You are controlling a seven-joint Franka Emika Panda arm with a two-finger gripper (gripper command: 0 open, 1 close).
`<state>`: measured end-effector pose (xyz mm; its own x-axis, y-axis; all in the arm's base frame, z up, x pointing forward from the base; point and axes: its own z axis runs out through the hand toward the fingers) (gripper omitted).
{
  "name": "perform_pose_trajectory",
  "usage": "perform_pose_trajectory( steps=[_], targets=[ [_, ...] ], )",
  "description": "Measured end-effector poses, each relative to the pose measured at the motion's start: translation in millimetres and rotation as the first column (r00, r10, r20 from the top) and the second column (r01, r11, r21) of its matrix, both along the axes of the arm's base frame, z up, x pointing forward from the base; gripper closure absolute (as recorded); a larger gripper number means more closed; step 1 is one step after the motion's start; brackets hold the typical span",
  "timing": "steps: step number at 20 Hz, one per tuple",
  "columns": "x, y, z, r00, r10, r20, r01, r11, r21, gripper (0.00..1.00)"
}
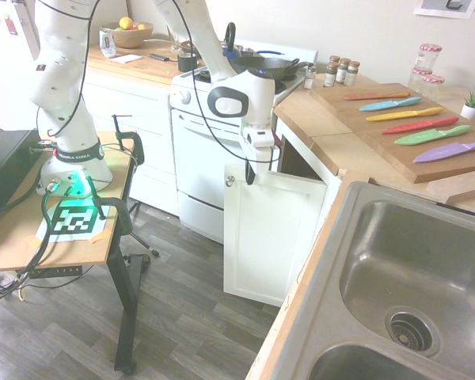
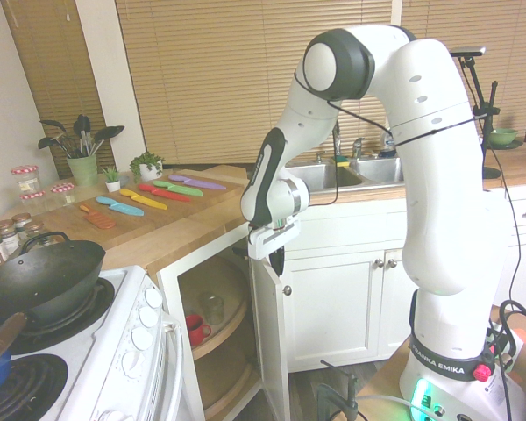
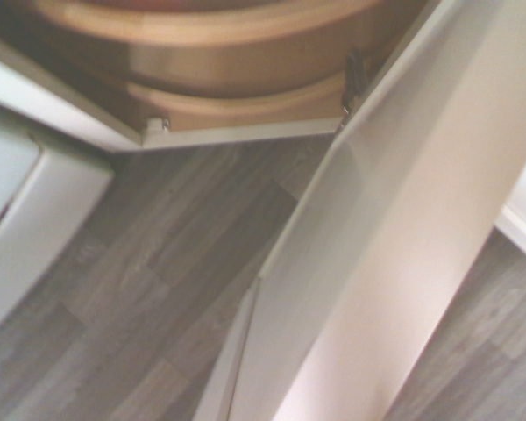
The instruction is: Close the cabinet
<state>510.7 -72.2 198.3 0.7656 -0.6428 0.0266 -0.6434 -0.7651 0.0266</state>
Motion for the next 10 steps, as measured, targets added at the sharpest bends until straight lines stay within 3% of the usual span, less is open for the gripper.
perform_pose_trajectory(
  steps=[6, 10],
  targets=[
    [6, 47, 12, 1.000, 0.030, -0.007, -0.030, 0.999, -0.037, 1.00],
    [39, 73, 23, 0.998, 0.037, -0.043, -0.038, 0.999, -0.028, 1.00]
  ],
)
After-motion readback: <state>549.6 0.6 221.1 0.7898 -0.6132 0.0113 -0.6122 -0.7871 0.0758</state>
